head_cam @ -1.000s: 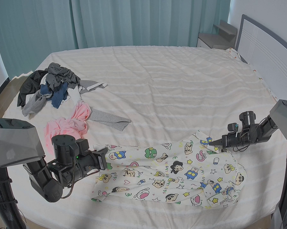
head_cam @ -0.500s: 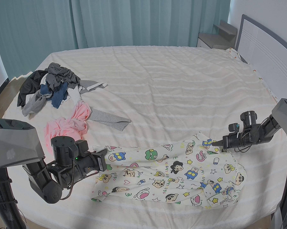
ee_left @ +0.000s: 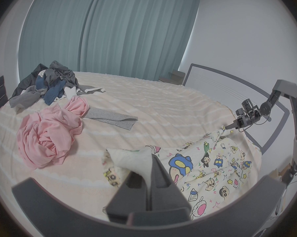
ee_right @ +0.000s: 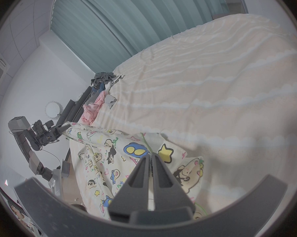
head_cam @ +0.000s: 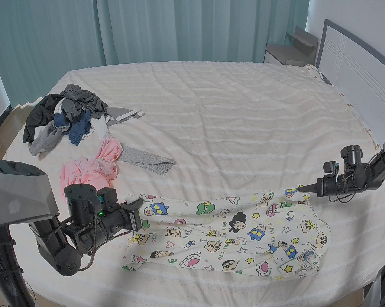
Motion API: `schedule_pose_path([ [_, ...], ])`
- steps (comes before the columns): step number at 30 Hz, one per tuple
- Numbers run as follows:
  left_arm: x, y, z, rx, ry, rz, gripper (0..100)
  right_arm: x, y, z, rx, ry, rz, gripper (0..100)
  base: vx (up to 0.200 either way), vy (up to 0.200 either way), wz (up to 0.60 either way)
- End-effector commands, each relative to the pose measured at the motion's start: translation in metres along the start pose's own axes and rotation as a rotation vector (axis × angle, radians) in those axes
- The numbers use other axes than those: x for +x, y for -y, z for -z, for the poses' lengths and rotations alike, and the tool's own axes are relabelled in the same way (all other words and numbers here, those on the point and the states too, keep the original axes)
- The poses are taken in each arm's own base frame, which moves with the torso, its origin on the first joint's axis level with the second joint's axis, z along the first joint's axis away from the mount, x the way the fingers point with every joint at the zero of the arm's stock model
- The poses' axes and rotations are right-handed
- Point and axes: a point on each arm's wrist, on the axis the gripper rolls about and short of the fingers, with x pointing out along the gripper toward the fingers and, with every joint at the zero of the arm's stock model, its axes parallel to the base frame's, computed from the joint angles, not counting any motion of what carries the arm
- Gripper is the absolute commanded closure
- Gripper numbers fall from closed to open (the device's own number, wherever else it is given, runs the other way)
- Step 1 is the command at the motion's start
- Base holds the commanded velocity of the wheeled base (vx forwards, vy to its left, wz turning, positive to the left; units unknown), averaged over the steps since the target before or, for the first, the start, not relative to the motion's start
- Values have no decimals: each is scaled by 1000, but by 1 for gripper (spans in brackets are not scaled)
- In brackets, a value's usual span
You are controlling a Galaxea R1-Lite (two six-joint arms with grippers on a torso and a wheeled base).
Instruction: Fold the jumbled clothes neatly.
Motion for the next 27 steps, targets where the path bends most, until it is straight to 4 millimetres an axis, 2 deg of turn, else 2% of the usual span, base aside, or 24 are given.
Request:
schedule_pose_path([
  [1, -3, -1, 5, 11, -11, -3, 100, -15, -4, 2, -3, 11, 7, 100, 0, 0, 0],
  [7, -3, -1, 11, 16, -37, -6, 100, -23, -16, 23, 4, -32, -12, 100, 0, 0, 0],
  [16, -3, -1, 16, 17, -55, -6, 100, -30, -26, 44, 16, -76, -25, 100, 0, 0, 0],
  [23, 10, -6, 33, 19, -67, -65, 100, -32, -33, 73, 49, -147, -42, 100, 0, 0, 0],
  [27, 15, -8, 40, 18, -59, -84, 100, -34, -35, 82, 63, -171, -46, 100, 0, 0, 0],
])
